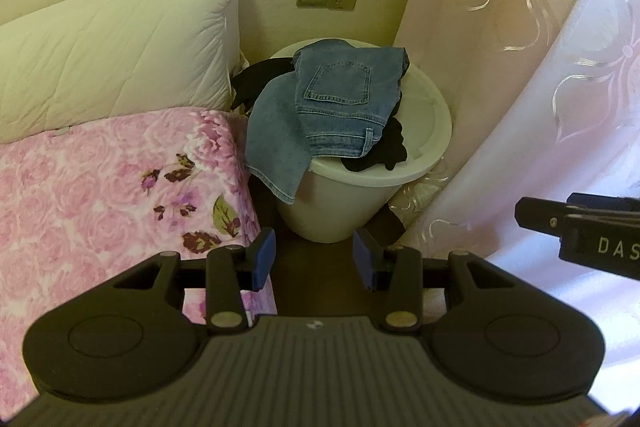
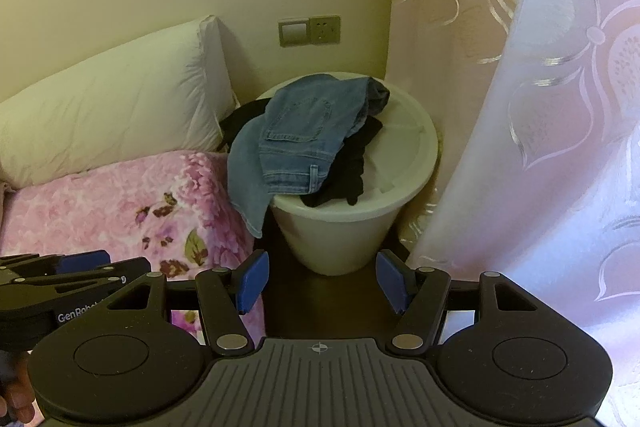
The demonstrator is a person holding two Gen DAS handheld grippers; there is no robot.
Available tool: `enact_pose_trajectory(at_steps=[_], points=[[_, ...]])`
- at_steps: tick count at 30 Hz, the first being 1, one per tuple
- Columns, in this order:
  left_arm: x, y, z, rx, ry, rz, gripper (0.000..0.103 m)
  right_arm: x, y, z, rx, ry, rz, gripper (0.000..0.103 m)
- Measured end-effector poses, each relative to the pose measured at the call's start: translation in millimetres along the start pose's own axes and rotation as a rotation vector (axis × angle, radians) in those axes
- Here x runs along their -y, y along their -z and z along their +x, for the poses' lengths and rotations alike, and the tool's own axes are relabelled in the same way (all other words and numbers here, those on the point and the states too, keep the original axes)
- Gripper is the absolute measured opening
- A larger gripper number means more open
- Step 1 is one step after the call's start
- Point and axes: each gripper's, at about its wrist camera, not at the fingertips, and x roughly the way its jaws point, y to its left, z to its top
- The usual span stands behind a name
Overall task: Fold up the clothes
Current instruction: 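Move both grippers toward the blue jeans on the white hamper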
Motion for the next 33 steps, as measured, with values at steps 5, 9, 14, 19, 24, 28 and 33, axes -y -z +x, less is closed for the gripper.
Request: enact_pose_trajectory(at_steps=[5, 9, 14, 19, 24, 28, 33], points=[[-1.8, -0.6, 2.5, -0.017, 0.007, -0.007, 0.038, 0.6, -2.6, 3.0, -0.008, 0.002, -0.005, 0.063], [-4.5, -0.4, 3.5, -0.022, 0.003, -0.027, 0.039, -3.1, -1.7, 3.9, -0.017, 0.004, -0.021, 0.063], [-6.9, -3.4, 2.5, -0.015, -0.009, -0.032, 0.038, -3.4, -1.8, 5.5, -0.025, 0.008, -0.024, 0.063], [-6.5, -5.8, 1.9, -0.012, -0.023, -0.027, 0.039, -3.6, -3.9, 7.7, -0.026, 0.005, -0.019, 0.063], [-2.6, -11.1, 0.4, 0.003, -0.037, -0.011, 0.039, -2.0, -5.2, 11.8, -0.028, 0.003, -0.005, 0.063], [0.6, -14.5, 0.2, 0.013, -0.044, -0.005, 0.039, 2.0, -8.0, 15.4, -0.03, -0.002, 0.006, 0.063], [4.5, -17.9, 3.3, 0.02, -0.054, -0.006, 0.039, 8.1, -14.2, 21.2, -0.022, -0.009, 0.009, 0.063]])
